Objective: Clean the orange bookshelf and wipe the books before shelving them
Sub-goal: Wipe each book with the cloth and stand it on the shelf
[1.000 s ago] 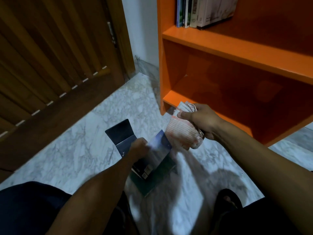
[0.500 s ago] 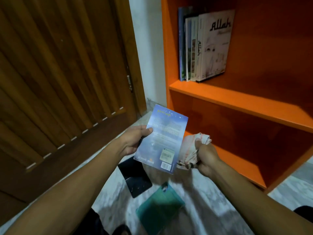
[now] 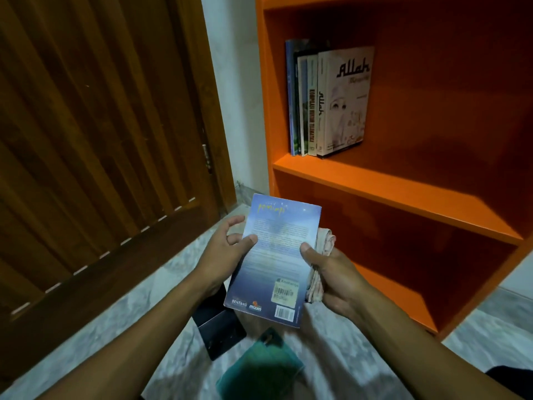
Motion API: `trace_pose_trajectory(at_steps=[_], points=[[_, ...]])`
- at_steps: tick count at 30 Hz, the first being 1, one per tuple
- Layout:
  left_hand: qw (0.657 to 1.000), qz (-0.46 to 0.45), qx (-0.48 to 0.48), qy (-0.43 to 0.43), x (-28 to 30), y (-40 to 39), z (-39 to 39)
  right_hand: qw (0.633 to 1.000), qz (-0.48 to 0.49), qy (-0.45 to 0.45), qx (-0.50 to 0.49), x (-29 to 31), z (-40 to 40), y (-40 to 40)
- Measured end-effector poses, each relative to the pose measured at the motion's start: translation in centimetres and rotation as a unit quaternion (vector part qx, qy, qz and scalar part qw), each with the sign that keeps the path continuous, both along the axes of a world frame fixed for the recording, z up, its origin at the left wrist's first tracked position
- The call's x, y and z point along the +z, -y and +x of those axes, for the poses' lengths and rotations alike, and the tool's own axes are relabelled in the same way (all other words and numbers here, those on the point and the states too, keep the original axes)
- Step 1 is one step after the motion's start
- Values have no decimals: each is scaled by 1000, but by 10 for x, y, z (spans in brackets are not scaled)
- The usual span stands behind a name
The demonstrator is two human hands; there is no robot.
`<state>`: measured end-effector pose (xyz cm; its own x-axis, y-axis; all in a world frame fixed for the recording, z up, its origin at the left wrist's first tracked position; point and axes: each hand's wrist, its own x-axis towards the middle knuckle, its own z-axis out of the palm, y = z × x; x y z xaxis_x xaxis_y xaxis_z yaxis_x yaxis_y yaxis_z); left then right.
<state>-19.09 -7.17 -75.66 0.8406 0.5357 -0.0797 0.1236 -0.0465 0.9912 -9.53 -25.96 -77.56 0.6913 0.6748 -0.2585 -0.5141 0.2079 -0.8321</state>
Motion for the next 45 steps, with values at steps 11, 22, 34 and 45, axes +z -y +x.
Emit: trace_pose_trajectory(at_steps=[11,22,34,45], points=[[994,-76,0,72,7,14,-3,980,-36,-183,-72,15,8,0],[998,35,-3,44,1,27,1,812,-182,488,-263,36,36,5],[983,-115,127,69,2,19,9,665,-192,722,1,-31,-23,-6],[971,-72,222,52,0,-17,-1,696,-168,693,88,-37,-30,10]])
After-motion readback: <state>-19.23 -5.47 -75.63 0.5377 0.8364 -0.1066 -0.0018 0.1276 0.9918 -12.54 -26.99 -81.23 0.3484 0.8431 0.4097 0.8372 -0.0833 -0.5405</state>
